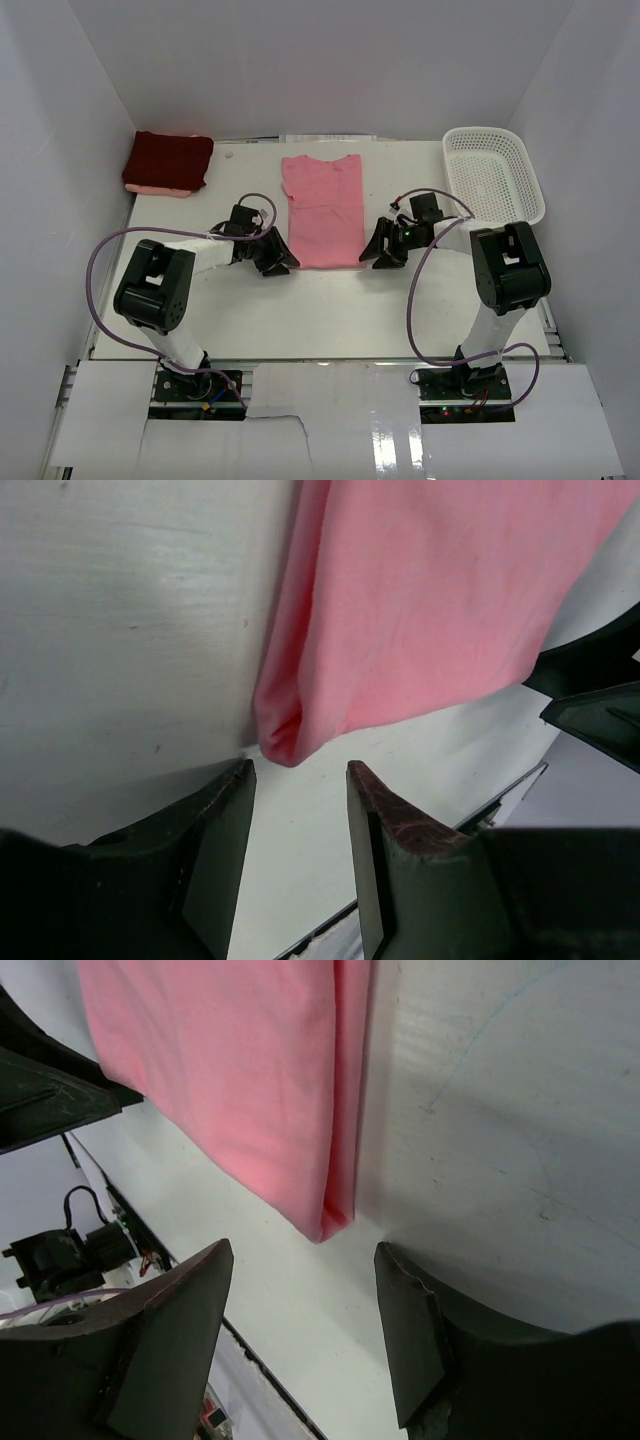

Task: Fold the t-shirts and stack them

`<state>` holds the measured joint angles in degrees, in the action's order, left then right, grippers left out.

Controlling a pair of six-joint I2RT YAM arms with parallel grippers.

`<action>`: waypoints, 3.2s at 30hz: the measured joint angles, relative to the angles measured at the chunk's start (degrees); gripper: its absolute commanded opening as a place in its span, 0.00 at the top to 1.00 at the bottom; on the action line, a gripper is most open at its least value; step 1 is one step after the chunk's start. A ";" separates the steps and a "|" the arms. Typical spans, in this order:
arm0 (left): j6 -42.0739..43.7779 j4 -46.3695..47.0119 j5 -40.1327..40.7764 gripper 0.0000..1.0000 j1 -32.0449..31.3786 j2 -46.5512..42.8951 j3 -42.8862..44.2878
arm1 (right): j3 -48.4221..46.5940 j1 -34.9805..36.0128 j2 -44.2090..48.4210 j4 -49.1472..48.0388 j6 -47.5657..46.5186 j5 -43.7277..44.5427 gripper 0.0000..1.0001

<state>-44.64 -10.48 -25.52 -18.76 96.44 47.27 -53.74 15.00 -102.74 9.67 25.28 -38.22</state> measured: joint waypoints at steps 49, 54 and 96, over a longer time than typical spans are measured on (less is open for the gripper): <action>-1.46 6.03 -2.36 1.00 2.23 5.55 1.64 | 2.71 0.55 -4.15 -9.40 4.90 -2.14 0.92; -0.83 6.25 -2.67 1.00 2.01 2.91 -1.38 | 5.35 1.09 -0.35 -6.78 2.54 0.44 0.92; -16.57 -25.46 15.04 1.00 -22.84 -48.59 -9.77 | 21.62 18.14 53.68 17.25 11.28 11.17 0.92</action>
<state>-61.21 -35.94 -10.48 -41.60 47.86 37.50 -32.12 33.15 -49.06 26.92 36.56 -27.05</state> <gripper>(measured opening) 0.023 0.086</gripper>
